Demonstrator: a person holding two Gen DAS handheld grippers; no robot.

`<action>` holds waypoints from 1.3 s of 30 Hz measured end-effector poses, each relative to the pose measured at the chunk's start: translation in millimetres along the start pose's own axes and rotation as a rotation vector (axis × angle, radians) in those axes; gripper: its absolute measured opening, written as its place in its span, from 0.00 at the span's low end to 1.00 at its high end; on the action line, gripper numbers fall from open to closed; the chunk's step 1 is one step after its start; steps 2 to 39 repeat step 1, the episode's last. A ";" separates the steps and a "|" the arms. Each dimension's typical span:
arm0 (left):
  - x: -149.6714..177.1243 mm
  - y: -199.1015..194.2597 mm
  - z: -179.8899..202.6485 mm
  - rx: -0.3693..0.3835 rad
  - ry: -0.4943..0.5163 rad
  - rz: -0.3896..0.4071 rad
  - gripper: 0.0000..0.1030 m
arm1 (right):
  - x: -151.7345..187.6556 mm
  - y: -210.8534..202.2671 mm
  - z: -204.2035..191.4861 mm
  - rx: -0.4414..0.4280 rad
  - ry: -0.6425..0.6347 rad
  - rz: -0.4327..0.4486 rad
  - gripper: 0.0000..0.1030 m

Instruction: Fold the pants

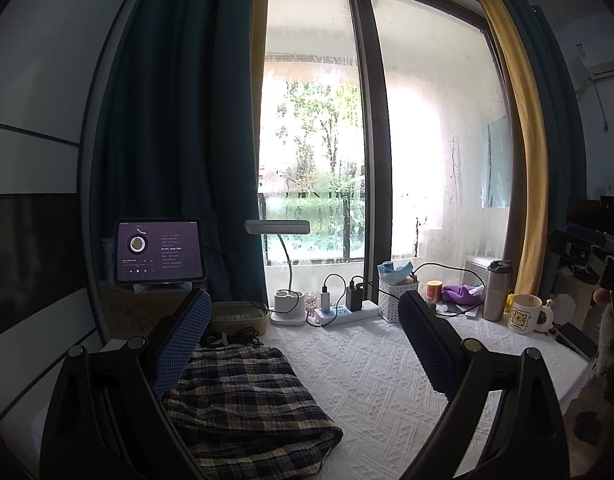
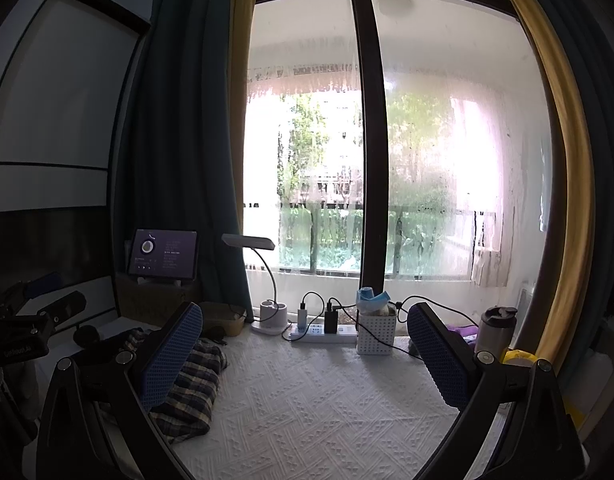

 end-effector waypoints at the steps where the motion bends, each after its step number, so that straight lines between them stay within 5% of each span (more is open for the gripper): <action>1: 0.2 -0.1 -0.2 -0.001 -0.002 0.000 0.91 | 0.5 0.3 0.0 0.000 0.000 -0.001 1.00; 39: 0.2 -0.1 -0.2 -0.001 -0.002 0.000 0.91 | 0.5 0.3 0.0 0.000 0.000 -0.001 1.00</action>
Point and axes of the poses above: each gripper's, at about its wrist camera, not at the fingertips, and y roughly the way its jaws point, z to its right, x to its underside, the point moved 2 cm from there along y, roughly the way its jaws point, and after that the axes turned 12 degrees about x, right-handed, at the moved point
